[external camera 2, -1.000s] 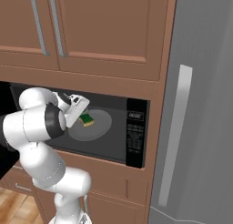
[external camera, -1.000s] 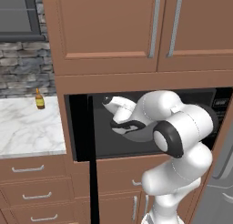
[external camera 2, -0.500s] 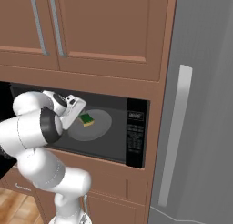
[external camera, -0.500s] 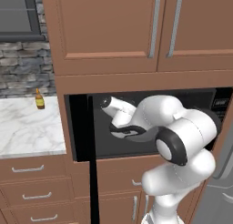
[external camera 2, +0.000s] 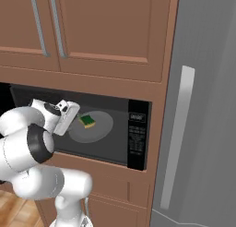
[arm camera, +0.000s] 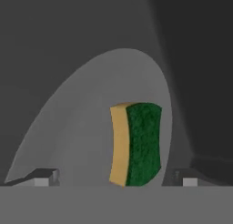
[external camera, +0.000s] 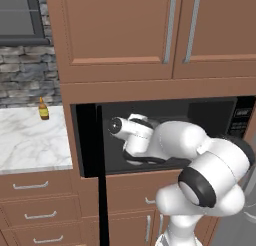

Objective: Place the sponge inside the microwave to prepare for sanitizing.

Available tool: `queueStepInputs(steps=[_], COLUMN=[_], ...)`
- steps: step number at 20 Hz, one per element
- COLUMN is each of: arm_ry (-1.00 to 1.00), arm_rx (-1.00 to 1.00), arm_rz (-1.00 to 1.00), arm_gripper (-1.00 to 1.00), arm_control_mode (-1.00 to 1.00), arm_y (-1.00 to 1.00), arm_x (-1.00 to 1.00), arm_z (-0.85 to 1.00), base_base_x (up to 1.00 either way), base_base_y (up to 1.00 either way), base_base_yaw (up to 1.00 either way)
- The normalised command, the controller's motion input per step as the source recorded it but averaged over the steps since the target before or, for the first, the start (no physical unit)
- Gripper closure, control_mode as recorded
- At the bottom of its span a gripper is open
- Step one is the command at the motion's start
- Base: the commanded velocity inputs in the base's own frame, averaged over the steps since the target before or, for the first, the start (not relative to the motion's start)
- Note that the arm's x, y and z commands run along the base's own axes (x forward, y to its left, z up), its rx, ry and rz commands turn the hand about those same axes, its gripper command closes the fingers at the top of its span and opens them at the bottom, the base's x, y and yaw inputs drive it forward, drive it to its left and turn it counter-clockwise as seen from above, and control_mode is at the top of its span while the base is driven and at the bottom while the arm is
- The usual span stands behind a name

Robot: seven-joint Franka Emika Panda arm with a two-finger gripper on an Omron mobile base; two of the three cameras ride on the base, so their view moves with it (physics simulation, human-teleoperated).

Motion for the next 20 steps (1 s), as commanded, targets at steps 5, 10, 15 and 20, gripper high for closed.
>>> queueStepInputs(steps=[5, 10, 15, 20], arm_ry=[-0.09, 0.0, 0.0, 0.0], arm_rx=[0.03, 0.01, 0.04, 0.15], arm_rz=[0.06, 0.02, 0.01, 0.05], arm_gripper=[-1.0, -1.0, -1.0, -1.0], arm_control_mode=[-1.0, -1.0, -1.0, -1.0], arm_y=[-0.02, -0.04, -0.11, -0.25], arm_x=[-0.48, -0.45, -0.47, -0.56], arm_z=[0.08, 0.34, 0.47, 0.38], base_base_x=[0.0, 0.0, 0.0, 0.0], base_base_y=[0.0, 0.0, 0.0, 0.0], base_base_yaw=[0.0, 0.0, 0.0, 0.0])
